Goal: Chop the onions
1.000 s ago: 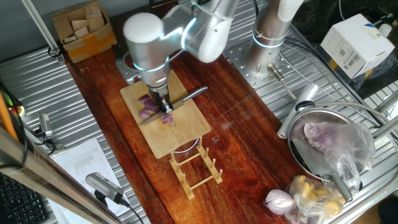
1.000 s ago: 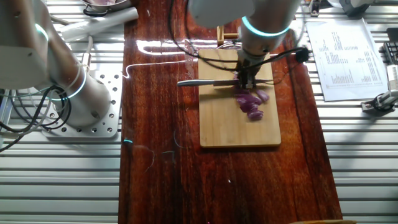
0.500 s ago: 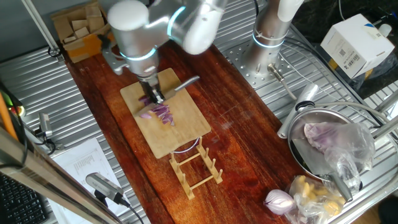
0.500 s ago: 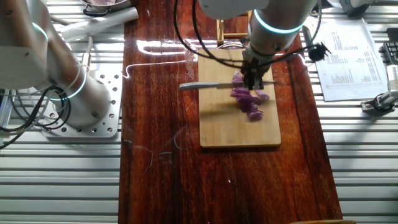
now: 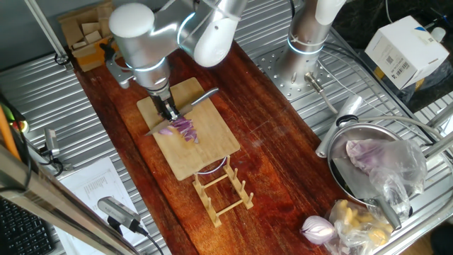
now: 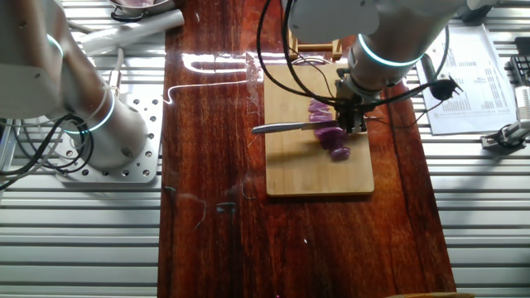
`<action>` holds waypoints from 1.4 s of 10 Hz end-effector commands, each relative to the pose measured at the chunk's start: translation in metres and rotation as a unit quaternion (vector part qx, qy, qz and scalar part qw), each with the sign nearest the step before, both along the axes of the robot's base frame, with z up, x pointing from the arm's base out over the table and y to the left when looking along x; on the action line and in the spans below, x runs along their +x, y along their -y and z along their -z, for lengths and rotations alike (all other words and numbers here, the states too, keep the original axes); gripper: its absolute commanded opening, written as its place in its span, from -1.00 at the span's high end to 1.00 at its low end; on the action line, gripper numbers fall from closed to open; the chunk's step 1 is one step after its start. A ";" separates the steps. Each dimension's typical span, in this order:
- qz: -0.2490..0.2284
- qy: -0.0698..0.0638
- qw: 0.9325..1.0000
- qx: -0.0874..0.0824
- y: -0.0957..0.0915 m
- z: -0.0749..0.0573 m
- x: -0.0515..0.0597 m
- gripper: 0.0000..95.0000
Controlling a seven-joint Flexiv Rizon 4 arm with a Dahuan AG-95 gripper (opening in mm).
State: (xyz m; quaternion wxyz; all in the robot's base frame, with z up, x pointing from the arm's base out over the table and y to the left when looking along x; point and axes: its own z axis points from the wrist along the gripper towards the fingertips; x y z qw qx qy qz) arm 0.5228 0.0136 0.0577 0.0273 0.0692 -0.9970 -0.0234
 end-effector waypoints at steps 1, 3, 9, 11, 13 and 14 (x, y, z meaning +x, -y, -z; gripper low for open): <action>-0.002 0.007 1.000 -0.001 -0.004 0.017 0.000 1.00; -0.004 0.005 1.000 0.002 -0.006 0.039 -0.001 1.00; -0.008 -0.021 1.000 -0.004 -0.006 -0.007 0.000 1.00; -0.011 -0.021 1.000 -0.003 0.000 -0.012 0.000 1.00; -0.014 -0.019 1.000 -0.001 0.003 -0.011 0.000 1.00; -0.016 -0.018 1.000 -0.002 0.003 -0.008 0.000 1.00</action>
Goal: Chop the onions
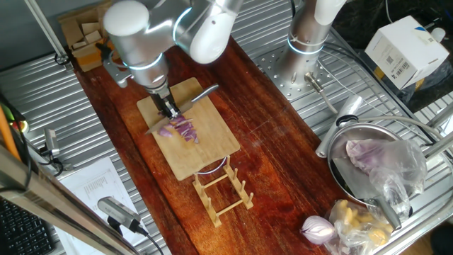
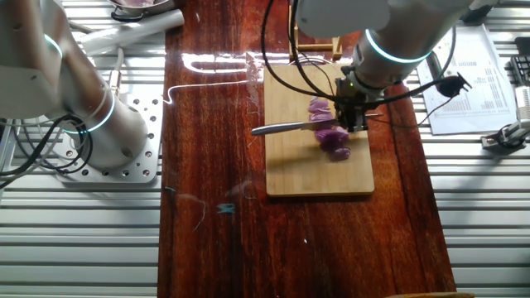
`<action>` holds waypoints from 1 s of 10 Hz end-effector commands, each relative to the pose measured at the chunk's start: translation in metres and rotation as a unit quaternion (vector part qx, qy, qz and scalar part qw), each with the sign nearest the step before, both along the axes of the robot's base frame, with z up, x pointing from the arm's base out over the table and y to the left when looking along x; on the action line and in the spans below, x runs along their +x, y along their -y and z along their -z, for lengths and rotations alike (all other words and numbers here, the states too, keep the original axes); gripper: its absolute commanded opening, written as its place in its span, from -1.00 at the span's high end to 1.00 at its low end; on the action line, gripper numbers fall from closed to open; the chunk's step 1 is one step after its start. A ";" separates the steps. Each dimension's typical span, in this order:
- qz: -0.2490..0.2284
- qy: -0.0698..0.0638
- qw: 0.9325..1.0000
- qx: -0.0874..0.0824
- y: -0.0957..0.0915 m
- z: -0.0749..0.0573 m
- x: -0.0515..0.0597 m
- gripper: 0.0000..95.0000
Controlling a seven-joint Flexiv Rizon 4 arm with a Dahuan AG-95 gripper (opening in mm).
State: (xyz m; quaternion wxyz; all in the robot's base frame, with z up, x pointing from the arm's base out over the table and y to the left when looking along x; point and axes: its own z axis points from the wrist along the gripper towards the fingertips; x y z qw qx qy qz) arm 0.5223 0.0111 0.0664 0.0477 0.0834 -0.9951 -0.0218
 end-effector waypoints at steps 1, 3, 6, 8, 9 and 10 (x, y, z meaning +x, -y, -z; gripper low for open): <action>-0.002 0.004 1.000 0.000 0.001 0.006 0.001 1.00; -0.006 0.010 1.000 0.002 0.002 0.023 0.001 1.00; -0.008 0.010 1.000 0.001 0.000 0.021 -0.002 1.00; -0.010 0.004 1.000 0.002 -0.001 0.004 -0.005 1.00; -0.010 0.002 1.000 0.002 -0.001 -0.003 -0.007 1.00; -0.011 0.001 1.000 0.004 -0.002 -0.007 -0.011 1.00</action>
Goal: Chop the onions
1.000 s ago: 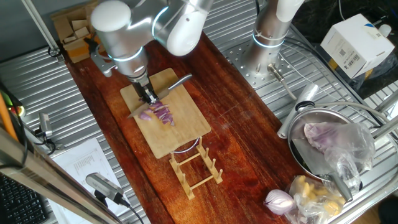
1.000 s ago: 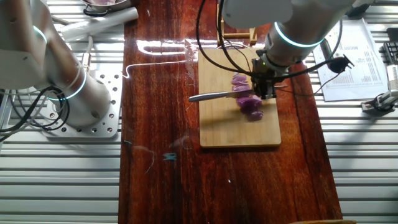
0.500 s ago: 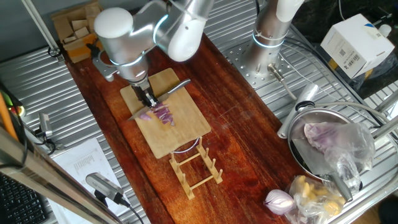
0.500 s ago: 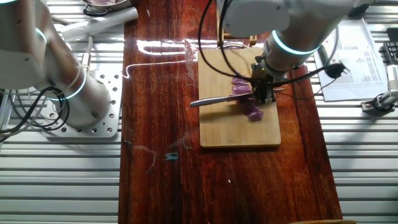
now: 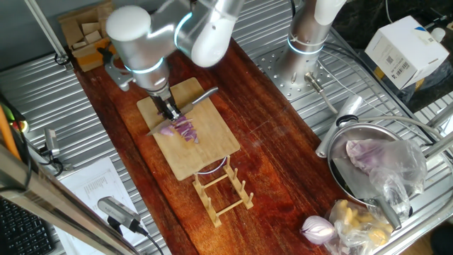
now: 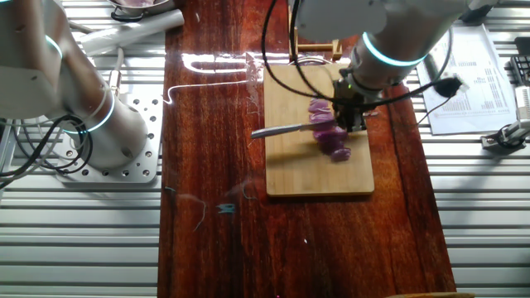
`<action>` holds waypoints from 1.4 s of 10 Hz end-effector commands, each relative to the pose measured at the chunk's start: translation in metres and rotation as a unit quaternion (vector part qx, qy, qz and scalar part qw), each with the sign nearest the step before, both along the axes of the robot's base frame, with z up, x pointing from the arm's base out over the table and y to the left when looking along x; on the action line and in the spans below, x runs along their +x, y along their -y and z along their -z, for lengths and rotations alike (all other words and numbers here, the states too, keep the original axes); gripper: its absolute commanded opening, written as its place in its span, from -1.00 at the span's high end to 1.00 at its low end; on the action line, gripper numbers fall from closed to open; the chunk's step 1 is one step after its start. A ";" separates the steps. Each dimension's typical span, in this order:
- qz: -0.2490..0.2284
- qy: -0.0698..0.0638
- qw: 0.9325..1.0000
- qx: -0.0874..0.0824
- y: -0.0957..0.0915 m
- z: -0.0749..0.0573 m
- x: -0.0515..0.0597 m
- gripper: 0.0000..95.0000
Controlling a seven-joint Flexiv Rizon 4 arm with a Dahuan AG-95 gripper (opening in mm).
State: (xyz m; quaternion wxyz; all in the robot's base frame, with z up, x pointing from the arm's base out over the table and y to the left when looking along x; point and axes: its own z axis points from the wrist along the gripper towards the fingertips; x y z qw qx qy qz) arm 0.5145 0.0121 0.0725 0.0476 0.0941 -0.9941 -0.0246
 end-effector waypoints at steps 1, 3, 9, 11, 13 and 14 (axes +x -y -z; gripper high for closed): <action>0.001 0.000 1.000 0.000 -0.003 -0.001 -0.008 1.00; 0.006 0.003 1.000 -0.003 -0.008 0.008 -0.021 1.00; 0.015 0.018 1.000 0.004 -0.014 0.050 -0.033 1.00; 0.015 0.009 1.000 0.002 -0.014 0.033 -0.028 1.00; 0.018 0.001 1.000 -0.007 -0.018 0.007 -0.025 1.00; 0.019 0.002 1.000 -0.007 -0.018 0.006 -0.025 1.00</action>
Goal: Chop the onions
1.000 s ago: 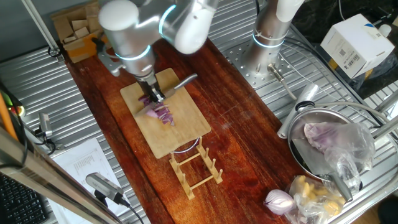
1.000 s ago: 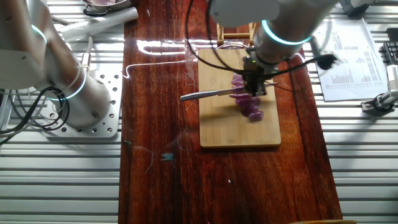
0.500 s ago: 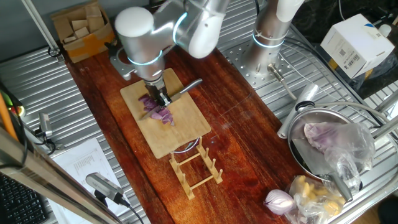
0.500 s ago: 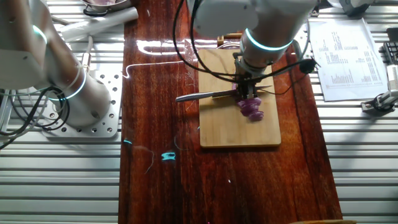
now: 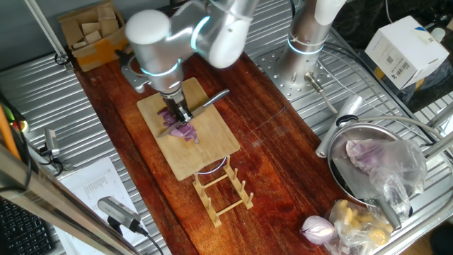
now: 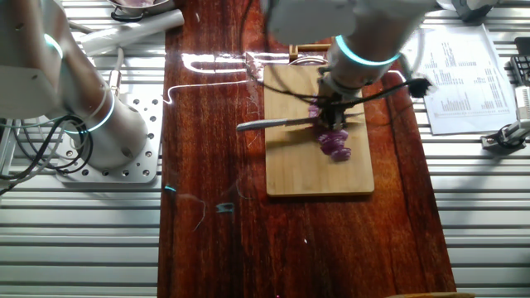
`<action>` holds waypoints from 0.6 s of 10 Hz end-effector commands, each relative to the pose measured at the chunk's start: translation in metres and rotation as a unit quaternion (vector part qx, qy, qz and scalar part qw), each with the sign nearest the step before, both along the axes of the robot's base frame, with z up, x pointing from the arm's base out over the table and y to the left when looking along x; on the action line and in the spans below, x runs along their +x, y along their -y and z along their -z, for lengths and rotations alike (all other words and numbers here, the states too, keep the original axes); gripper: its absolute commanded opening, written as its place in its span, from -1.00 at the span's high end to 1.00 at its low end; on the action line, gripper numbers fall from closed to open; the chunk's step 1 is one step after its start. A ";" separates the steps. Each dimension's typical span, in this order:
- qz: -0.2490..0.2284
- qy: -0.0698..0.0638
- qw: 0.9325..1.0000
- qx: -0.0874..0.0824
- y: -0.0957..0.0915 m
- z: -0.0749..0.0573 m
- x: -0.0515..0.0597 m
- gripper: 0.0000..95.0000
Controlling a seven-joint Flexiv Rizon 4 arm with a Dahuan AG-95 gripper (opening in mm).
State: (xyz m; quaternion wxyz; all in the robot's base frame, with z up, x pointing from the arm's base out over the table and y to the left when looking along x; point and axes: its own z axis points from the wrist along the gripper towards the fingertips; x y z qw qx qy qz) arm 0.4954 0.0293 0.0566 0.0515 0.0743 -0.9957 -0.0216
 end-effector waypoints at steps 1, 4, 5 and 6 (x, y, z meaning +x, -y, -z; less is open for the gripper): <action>0.000 0.007 1.000 -0.005 -0.001 -0.010 -0.006 1.00; -0.001 0.006 1.000 -0.006 -0.001 -0.010 -0.006 1.00; -0.001 0.007 1.000 -0.007 0.000 -0.009 -0.007 1.00; -0.002 0.008 1.000 -0.008 0.000 -0.007 -0.007 1.00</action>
